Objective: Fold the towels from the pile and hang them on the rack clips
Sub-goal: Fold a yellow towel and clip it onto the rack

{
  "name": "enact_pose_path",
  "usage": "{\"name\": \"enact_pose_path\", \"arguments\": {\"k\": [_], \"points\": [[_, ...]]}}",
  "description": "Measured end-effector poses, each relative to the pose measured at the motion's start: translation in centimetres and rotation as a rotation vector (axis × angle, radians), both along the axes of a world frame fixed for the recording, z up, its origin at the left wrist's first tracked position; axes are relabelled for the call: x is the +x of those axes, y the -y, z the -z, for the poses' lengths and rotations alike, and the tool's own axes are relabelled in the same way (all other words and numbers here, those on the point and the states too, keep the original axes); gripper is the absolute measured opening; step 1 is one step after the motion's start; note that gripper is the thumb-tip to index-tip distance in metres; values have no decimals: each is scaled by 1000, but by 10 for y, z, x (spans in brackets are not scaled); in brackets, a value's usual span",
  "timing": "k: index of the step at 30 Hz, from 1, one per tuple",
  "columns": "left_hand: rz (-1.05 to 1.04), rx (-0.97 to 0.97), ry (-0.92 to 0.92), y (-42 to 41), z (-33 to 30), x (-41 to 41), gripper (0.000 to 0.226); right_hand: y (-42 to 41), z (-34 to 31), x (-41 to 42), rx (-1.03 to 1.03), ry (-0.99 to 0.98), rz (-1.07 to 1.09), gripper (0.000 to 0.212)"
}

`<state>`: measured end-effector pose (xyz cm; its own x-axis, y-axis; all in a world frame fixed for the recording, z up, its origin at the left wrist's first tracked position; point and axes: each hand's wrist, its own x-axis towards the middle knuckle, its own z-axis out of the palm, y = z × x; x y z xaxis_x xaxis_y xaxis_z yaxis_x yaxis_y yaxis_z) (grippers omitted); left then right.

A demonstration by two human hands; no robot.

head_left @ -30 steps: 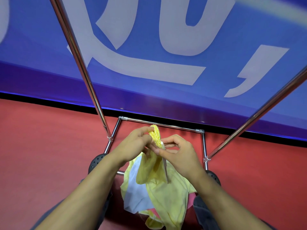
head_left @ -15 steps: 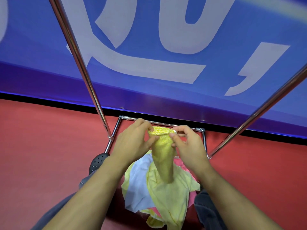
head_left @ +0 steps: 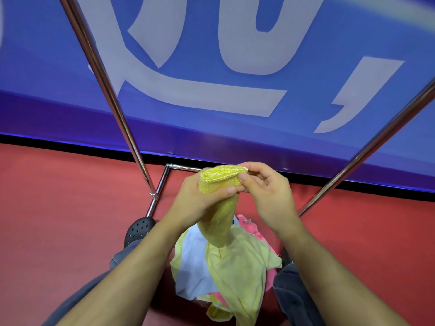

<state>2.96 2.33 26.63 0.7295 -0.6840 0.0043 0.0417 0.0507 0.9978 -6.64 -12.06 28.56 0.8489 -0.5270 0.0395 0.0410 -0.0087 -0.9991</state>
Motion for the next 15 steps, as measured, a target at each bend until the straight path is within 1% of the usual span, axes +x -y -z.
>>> {"name": "enact_pose_path", "arguments": {"k": [2,3,5,6,9,12,15], "points": [[-36,-4,17,3,-2,-5,25,-1,-1,1,23,32,-1,20],[-63,-5,37,4,-3,-7,20,0,-2,2,42,45,-2,20],[-108,-20,29,6,-7,-9,21,4,-1,2,31,62,-9,21],[-123,-28,18,7,-8,-9,22,6,0,1,12,59,-19,26],[-151,-17,16,7,-11,-7,20,14,14,-5,31,-13,-71,51],[-178,-36,5,6,-17,-6,18,15,31,-10,-42,-101,-137,56],[-192,-56,13,6,-23,-5,20,6,41,-11,-28,-136,-175,63]]}}
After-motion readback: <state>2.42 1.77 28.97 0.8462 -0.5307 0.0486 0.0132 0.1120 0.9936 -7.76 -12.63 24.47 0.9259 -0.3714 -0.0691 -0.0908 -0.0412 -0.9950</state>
